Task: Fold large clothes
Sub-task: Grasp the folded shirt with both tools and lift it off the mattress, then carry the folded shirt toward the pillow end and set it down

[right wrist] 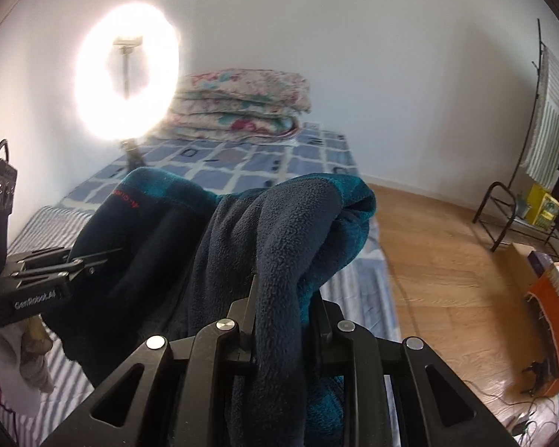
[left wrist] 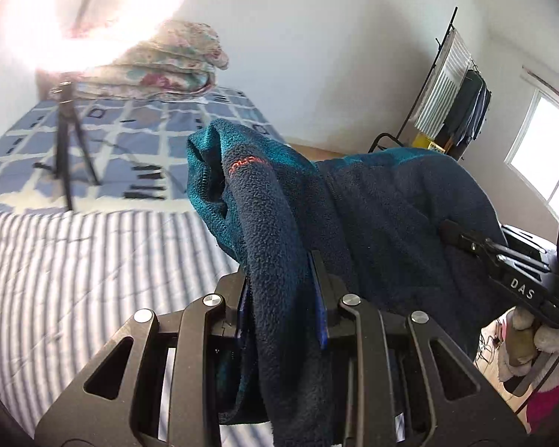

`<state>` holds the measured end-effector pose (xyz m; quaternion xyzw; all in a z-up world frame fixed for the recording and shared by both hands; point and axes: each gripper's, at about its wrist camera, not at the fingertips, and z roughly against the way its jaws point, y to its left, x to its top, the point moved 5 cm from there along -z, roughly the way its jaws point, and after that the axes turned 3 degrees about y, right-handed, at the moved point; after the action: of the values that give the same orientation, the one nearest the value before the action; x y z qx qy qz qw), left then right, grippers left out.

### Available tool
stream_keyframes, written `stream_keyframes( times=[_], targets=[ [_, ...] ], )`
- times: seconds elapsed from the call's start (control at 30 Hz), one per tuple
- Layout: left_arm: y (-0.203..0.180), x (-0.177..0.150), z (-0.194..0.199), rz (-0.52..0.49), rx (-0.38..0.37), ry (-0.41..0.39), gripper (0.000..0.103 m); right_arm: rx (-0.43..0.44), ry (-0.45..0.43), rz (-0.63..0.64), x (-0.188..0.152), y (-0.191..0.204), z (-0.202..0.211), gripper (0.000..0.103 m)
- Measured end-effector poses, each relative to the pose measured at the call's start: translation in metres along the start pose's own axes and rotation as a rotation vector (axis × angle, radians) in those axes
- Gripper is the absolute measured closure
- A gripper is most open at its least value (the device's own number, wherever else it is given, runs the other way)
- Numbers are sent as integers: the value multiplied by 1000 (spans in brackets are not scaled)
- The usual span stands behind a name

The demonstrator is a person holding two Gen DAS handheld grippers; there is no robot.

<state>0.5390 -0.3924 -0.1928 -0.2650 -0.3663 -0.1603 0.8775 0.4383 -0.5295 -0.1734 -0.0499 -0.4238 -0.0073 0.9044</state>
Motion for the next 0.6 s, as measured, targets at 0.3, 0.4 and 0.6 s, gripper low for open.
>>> stream_keyframes(
  times=[0.3, 0.4, 0.6],
  targets=[
    [-21, 2, -81, 11, -9, -11, 77, -72, -7, -41, 6, -47, -69, 84],
    [-12, -5, -109, 44, 11, -3, 77, -67, -20, -66, -1, -56, -93, 84],
    [47, -40, -164, 103, 129, 132, 67, -265, 246, -67, -48, -94, -182, 77]
  ],
)
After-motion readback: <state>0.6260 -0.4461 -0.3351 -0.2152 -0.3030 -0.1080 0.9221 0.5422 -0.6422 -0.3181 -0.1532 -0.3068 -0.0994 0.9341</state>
